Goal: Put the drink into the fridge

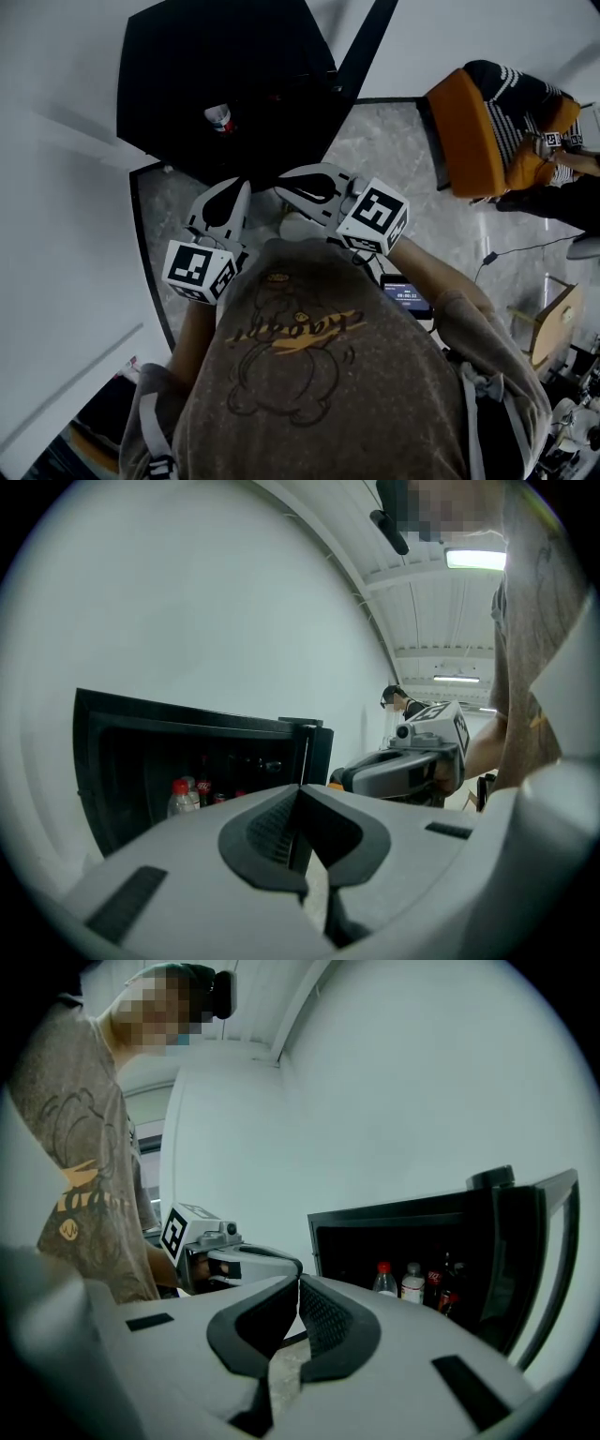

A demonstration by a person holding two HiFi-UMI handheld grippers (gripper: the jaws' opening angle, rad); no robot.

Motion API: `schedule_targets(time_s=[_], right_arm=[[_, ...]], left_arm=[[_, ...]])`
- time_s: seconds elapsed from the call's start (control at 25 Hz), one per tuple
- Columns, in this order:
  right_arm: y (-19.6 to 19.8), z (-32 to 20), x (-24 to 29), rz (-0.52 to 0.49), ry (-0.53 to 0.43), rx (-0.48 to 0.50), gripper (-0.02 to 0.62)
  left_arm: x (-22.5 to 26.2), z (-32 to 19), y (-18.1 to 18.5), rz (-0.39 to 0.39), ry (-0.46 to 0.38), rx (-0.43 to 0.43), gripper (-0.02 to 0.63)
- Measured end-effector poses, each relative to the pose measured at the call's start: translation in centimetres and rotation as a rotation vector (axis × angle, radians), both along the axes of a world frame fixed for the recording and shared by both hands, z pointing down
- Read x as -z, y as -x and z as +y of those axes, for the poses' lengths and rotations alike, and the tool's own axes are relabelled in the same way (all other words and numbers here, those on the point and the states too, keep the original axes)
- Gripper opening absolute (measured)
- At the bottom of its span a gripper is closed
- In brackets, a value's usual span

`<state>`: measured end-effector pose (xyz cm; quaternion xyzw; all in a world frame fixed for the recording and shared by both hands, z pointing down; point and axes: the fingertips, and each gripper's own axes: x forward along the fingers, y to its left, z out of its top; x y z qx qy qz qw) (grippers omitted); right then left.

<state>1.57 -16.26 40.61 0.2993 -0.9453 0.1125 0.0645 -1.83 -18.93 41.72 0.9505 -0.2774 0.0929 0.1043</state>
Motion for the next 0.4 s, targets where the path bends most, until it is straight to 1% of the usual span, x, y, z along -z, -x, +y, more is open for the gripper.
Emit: schedule_targets(time_s=[0.4], right_arm=[[0.7,1.5,-0.1,0.01,0.013,0.039,0.02]], left_arm=[[-0.5,0.8,0.1,0.001,0.019,-0.005,0.005]])
